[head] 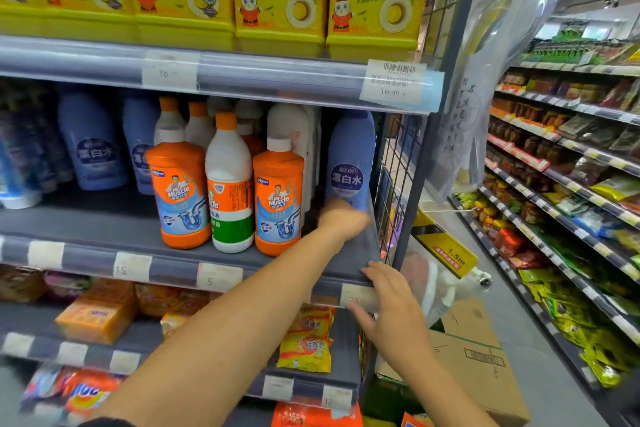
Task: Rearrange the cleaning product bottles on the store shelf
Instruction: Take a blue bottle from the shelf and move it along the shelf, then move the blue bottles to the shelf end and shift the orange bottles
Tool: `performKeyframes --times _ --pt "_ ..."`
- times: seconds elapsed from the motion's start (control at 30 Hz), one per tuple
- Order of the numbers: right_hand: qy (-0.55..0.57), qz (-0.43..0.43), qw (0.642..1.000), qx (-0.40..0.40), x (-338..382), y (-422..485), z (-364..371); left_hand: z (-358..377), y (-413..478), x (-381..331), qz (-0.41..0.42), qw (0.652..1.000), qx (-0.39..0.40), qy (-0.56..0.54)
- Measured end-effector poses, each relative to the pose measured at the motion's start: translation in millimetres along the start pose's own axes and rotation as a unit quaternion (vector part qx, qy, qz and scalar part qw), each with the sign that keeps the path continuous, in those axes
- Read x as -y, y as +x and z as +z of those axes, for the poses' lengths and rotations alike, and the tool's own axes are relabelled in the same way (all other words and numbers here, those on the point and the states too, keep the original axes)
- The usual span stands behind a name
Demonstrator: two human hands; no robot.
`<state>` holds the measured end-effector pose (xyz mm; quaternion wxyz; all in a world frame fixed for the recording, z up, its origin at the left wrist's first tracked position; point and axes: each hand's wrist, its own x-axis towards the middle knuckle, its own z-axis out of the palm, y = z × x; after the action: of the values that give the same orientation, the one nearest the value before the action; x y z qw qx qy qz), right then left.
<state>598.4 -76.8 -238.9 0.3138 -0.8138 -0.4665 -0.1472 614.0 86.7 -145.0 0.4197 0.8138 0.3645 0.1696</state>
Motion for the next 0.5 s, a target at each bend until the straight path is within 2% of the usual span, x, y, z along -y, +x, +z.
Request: performKeyframes --times 0.1,0.23,0.33,0.5 --pt "-0.03 -0.002 0.999 0.034 3 4 -7 -25 -52 13 0.058 0.997 0.045 0.025" --pt "-0.071 -0.005 0.989 0.133 23 21 -32 -74 -113 40 0.127 0.981 0.069 0.133" --pt "-0.1 -0.012 0.978 0.183 55 30 -50 -116 -144 64 0.132 0.957 0.078 0.248" --pt "-0.14 -0.08 0.965 0.207 129 30 -56 -187 -174 102 0.105 0.919 0.054 0.377"
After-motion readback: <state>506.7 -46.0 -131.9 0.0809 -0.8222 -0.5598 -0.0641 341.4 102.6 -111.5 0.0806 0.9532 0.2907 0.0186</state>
